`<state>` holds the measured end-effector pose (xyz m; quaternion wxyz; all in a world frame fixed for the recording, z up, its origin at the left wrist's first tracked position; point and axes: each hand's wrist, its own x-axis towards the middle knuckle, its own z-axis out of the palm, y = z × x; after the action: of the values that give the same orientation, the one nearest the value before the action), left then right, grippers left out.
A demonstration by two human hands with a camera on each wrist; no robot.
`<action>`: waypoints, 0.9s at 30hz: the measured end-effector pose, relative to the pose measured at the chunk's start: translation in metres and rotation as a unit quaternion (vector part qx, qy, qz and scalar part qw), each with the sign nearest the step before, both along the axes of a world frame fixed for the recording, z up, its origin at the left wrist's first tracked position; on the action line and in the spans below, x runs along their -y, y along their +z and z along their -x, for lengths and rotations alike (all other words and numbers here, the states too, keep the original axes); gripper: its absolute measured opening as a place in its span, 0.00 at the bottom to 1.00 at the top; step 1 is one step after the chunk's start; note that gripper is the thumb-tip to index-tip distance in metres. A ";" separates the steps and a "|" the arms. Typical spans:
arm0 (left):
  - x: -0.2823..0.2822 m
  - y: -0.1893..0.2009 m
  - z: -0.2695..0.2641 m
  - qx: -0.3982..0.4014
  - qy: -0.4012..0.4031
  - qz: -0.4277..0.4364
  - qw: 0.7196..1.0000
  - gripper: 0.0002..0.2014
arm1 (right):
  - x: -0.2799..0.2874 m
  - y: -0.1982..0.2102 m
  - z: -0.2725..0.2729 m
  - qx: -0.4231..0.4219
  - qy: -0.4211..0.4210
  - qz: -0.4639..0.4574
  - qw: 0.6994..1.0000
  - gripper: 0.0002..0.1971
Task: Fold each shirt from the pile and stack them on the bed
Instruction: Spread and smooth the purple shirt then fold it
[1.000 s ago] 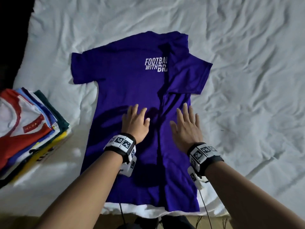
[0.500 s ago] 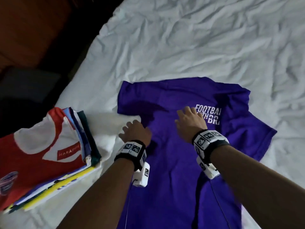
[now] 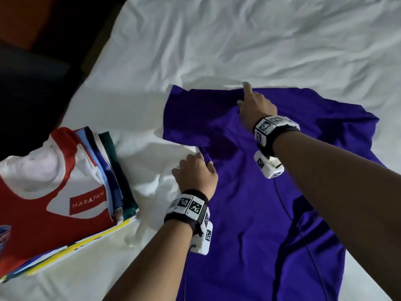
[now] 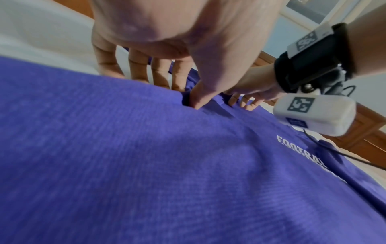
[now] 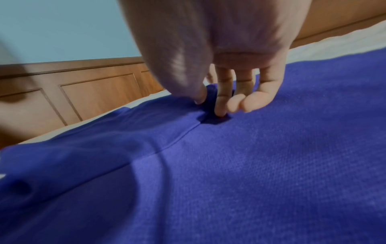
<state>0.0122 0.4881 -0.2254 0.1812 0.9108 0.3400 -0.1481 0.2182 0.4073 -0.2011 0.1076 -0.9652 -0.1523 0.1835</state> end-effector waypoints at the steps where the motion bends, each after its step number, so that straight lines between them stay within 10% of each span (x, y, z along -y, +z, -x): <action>1: 0.002 -0.001 0.001 0.002 0.000 -0.003 1.000 0.16 | -0.001 -0.002 -0.001 0.005 -0.005 0.001 1.000 0.17; 16: 0.097 0.022 0.034 0.255 -0.069 0.025 0.964 0.13 | 0.058 0.072 -0.014 0.020 0.001 0.017 1.000 0.12; 27: 0.175 0.008 0.035 0.147 -0.136 0.077 0.977 0.09 | 0.121 0.064 -0.009 0.002 -0.008 0.079 0.997 0.10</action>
<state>-0.0231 0.3132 -0.2177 0.2766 0.9438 0.1700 -0.0615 0.2268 0.2860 -0.1371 0.0326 -0.9721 -0.1298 0.1925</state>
